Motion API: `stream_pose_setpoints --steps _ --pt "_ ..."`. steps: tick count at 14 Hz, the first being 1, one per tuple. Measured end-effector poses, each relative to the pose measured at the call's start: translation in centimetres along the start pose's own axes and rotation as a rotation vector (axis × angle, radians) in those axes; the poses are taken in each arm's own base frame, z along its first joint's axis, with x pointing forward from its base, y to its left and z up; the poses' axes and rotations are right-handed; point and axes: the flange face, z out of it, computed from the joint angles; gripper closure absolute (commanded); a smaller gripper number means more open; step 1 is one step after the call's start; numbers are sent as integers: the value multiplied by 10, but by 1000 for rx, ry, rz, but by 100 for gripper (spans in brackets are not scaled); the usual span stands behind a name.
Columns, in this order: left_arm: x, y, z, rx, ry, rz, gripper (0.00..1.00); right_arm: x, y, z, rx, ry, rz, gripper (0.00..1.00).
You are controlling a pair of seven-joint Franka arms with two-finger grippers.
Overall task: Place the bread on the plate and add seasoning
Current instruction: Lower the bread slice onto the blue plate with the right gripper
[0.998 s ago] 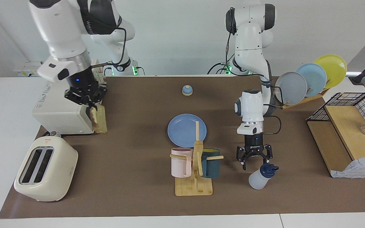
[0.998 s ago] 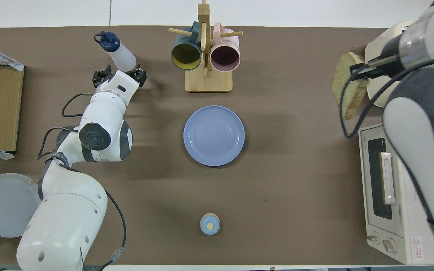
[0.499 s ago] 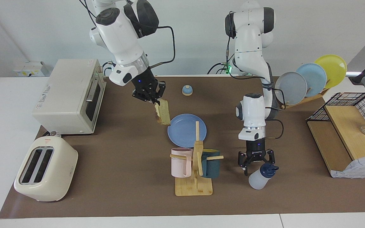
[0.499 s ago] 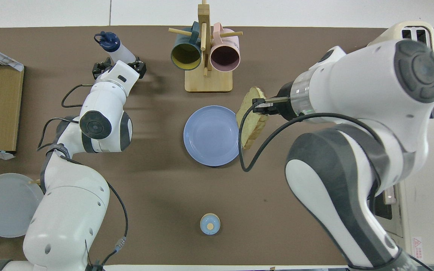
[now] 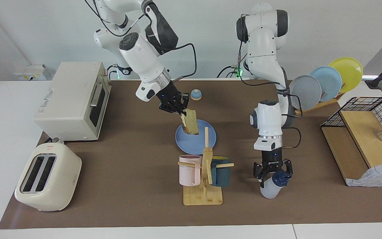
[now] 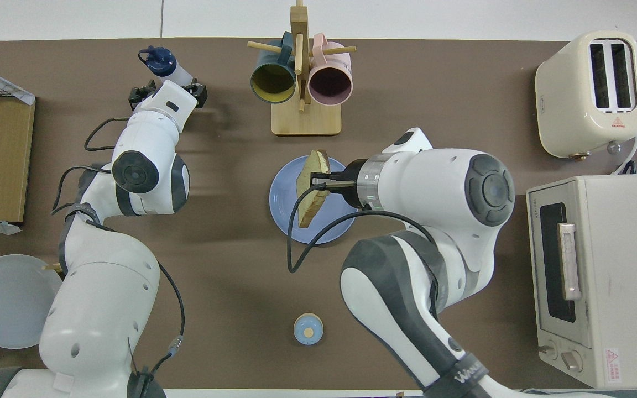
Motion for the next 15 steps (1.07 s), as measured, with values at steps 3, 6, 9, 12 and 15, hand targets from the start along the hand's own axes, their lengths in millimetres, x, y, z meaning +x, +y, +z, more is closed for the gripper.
stream_pose_setpoints --steps 3,6,9,12,15 --pt "-13 9 21 6 41 -33 0 -15 0 26 -6 -5 9 100" --pt "-7 10 22 4 58 -62 0 -23 2 36 -4 25 8 100" --pt "-3 3 23 11 66 -73 0 -31 12 47 -21 39 -42 100" --pt "1 1 20 9 101 -77 0 -32 23 50 -35 33 -55 100" --pt "10 3 15 2 117 -86 100 -34 31 53 -42 54 -50 100"
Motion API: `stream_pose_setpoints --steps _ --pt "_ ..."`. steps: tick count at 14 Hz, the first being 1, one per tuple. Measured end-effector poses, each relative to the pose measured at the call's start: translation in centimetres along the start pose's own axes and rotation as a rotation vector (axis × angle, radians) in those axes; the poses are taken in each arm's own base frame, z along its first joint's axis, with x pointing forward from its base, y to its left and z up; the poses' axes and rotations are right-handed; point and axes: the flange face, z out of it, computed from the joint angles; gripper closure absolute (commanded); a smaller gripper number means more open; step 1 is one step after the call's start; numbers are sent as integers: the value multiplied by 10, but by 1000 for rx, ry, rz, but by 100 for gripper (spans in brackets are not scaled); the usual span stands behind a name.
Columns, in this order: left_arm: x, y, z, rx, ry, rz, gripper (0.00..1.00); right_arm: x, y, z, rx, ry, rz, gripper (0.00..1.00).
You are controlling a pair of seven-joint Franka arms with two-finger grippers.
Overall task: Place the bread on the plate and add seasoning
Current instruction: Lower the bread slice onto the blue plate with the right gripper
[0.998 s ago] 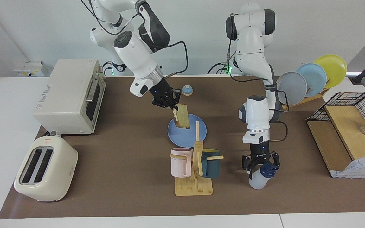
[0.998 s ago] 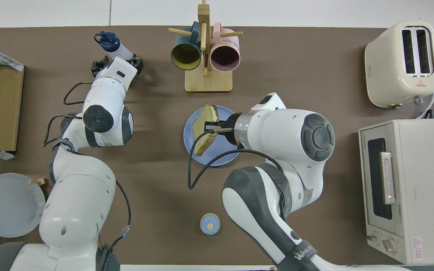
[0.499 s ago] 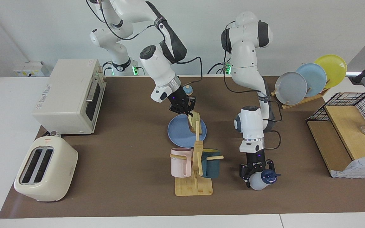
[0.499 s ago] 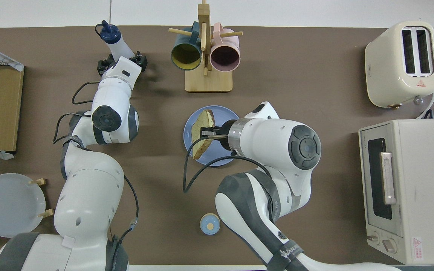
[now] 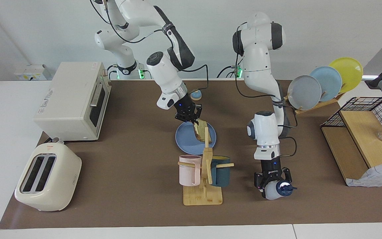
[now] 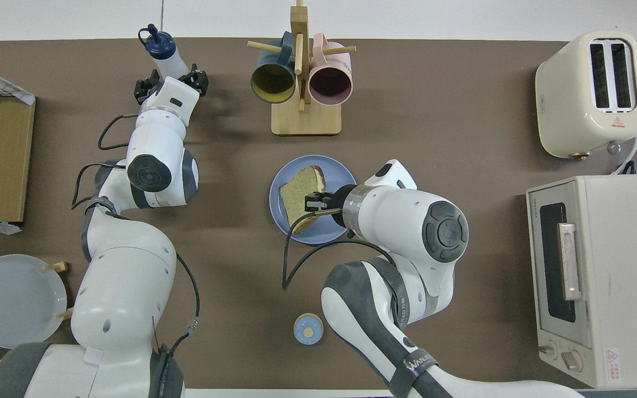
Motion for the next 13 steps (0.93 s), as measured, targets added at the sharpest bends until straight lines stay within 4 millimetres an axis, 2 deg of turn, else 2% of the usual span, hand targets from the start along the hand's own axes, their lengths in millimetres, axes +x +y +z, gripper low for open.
stream_pose_setpoints --steps 4,6,9,13 --pt "1 2 -1 -5 1 -7 100 0 10 2 -10 9 12 100" --pt "3 0 -1 -8 0 -20 100 2 29 3 -28 7 40 100" --pt "21 -8 -4 -7 -14 -46 100 -4 49 9 -53 -11 63 100" --pt "46 -3 -15 -28 -16 -20 100 -12 63 8 -67 -20 79 100"
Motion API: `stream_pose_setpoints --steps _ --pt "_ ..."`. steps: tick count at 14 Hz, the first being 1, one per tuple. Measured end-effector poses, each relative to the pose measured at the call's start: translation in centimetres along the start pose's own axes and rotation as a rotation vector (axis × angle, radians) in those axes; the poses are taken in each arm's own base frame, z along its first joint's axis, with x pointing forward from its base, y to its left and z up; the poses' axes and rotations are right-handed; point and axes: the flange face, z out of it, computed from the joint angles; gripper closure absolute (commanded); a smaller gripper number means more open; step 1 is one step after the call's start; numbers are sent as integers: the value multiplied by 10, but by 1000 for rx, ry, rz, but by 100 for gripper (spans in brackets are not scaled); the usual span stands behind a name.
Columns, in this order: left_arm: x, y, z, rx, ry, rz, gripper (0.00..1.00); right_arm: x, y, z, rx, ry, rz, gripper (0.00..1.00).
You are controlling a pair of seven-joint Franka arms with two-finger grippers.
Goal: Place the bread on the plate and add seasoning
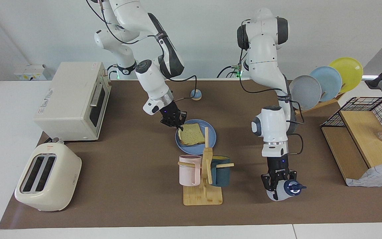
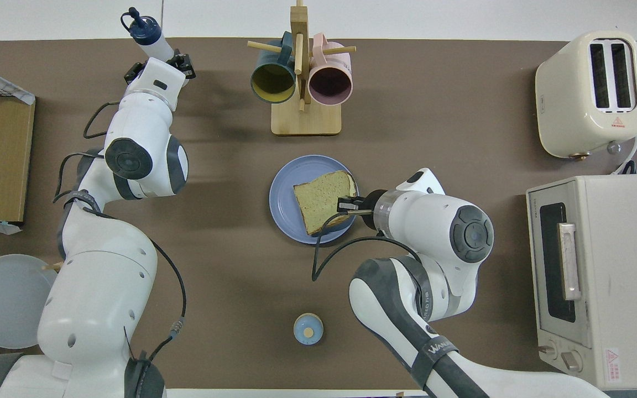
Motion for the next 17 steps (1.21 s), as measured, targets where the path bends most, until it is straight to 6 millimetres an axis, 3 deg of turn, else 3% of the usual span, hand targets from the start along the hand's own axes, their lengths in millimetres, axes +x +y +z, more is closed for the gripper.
stream_pose_setpoints --steps 1,2,3,4,6,8,12,14,17 --pt "4 3 -3 -7 4 23 100 -1 1 0 -1 -1 0 100" --pt "8 6 -5 -13 5 43 100 -2 1 0 -1 -2 1 88" --pt "11 9 -8 -19 7 53 100 -2 2 0 -2 -2 1 30" --pt "15 11 -11 -26 9 56 100 0 4 -1 -3 0 5 0" --pt "24 17 -19 -37 -17 72 100 3 8 -2 -4 4 12 0" --pt "47 22 -38 -62 -117 143 100 7 8 -6 0 12 12 0" --pt "103 15 -102 -175 -339 359 100 30 -17 -30 41 -36 -2 0" --pt "111 9 -126 -249 -428 492 100 53 -31 -57 69 -82 -5 0" --pt "101 -5 -148 -377 -558 696 100 79 -45 -95 99 -140 3 0"
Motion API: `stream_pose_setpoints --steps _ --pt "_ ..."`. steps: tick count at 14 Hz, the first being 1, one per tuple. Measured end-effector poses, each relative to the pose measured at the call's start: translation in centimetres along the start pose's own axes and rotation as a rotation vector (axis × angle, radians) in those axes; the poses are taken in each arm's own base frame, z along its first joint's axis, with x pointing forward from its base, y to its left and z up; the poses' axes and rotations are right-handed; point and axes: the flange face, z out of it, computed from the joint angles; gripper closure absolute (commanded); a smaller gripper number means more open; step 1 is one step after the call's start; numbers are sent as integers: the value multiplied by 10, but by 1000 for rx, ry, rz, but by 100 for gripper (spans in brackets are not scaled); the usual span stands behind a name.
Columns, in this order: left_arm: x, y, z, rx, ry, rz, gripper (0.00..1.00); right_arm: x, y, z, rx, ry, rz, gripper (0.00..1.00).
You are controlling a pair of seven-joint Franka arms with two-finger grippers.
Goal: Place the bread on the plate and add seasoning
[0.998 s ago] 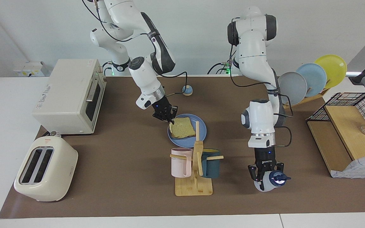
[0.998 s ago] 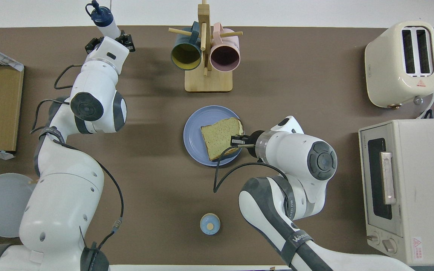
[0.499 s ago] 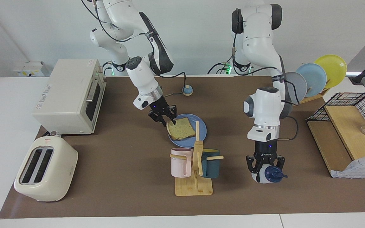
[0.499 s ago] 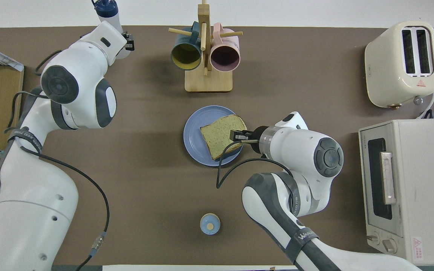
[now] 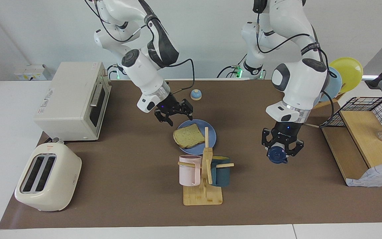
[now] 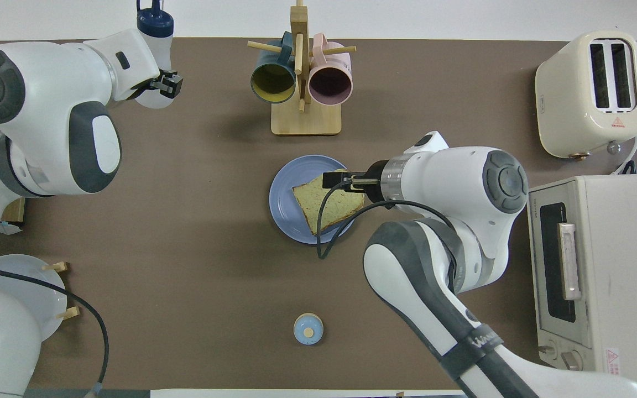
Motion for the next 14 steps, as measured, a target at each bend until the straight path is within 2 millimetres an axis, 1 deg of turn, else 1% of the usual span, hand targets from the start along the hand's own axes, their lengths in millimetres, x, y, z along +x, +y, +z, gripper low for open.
stream_pose_setpoints --steps 2,4,5,7,8,10,12,14 --pt "-19 3 -8 -71 -46 93 100 4 -19 -20 17 -26 57 0" --pt "-38 10 -18 -132 -43 149 100 4 -39 -35 31 -45 113 0" --pt "-45 16 -24 -157 -30 170 100 1 -46 -39 34 -51 123 0" --pt "-56 31 -33 -202 -18 230 100 -5 -55 -40 37 -58 120 0" --pt "-57 42 -39 -223 -10 273 100 -7 -58 -42 40 -57 115 0" --pt "-54 69 -50 -257 11 366 100 -9 -62 -49 48 -48 107 0" --pt "-53 92 -56 -305 6 449 100 -9 -67 -57 64 -40 106 0" --pt "-60 101 -53 -350 -16 509 100 -9 -76 -63 134 -54 145 0"
